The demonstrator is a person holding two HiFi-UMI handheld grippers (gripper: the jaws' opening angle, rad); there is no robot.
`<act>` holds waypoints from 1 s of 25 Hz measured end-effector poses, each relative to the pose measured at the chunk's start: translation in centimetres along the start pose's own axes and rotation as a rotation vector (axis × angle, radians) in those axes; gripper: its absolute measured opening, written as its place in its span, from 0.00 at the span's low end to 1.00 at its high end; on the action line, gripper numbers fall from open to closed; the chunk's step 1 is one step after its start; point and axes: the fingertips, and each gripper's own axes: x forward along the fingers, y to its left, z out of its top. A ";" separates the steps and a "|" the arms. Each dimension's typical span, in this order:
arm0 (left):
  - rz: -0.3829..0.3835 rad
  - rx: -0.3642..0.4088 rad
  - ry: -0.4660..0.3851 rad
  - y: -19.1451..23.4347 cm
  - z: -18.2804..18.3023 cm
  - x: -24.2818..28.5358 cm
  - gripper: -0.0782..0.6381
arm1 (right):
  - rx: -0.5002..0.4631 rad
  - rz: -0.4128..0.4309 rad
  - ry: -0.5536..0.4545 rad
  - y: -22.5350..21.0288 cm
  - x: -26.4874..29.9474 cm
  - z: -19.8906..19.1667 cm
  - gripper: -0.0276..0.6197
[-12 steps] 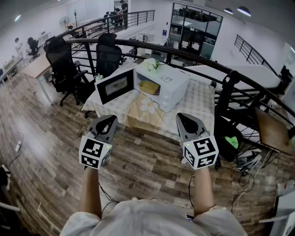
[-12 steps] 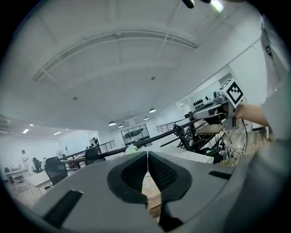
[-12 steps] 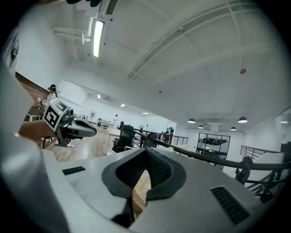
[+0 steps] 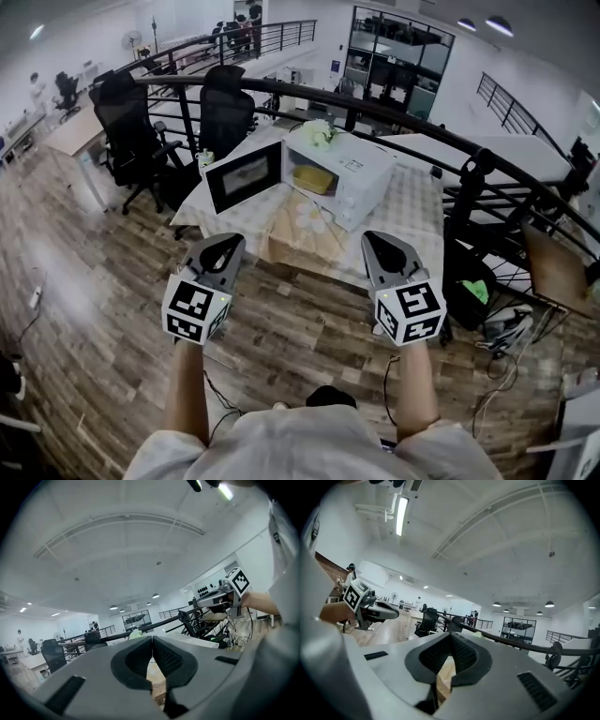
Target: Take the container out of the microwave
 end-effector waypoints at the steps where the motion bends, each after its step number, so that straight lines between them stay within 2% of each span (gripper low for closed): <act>1: 0.000 0.000 0.000 0.5 -0.3 0.0 0.14 | 0.002 -0.003 0.000 0.2 0.4 0.0 0.06; 8: 0.013 0.011 0.030 3.5 -2.6 1.7 0.14 | 0.005 -0.002 0.020 0.3 4.6 -1.0 0.06; 14: 0.017 0.013 0.039 6.1 -4.0 6.5 0.14 | -0.001 0.015 0.025 -1.7 10.1 -2.4 0.06; 25: 0.035 -0.002 0.073 11.6 -4.4 21.7 0.14 | -0.005 0.043 0.055 -11.7 23.2 -4.4 0.06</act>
